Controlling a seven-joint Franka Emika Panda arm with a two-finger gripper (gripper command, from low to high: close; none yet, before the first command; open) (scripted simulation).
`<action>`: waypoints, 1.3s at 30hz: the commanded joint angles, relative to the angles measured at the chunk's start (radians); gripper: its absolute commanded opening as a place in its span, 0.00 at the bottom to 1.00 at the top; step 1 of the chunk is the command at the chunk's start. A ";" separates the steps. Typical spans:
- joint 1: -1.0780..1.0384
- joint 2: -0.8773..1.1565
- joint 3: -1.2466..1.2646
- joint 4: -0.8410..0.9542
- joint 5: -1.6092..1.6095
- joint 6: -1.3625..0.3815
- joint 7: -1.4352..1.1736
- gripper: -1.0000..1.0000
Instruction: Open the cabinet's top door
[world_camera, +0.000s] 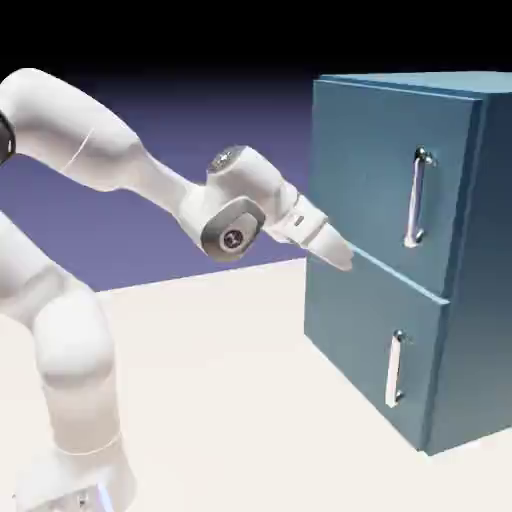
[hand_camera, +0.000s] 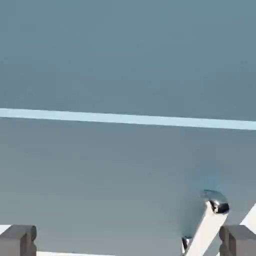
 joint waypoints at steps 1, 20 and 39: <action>0.014 -0.006 -0.016 0.007 -0.044 -0.003 0.032 1.00; 0.280 -0.115 -0.317 0.131 -0.870 -0.054 0.649 1.00; 0.546 -0.225 -0.619 0.255 -1.696 -0.105 1.265 1.00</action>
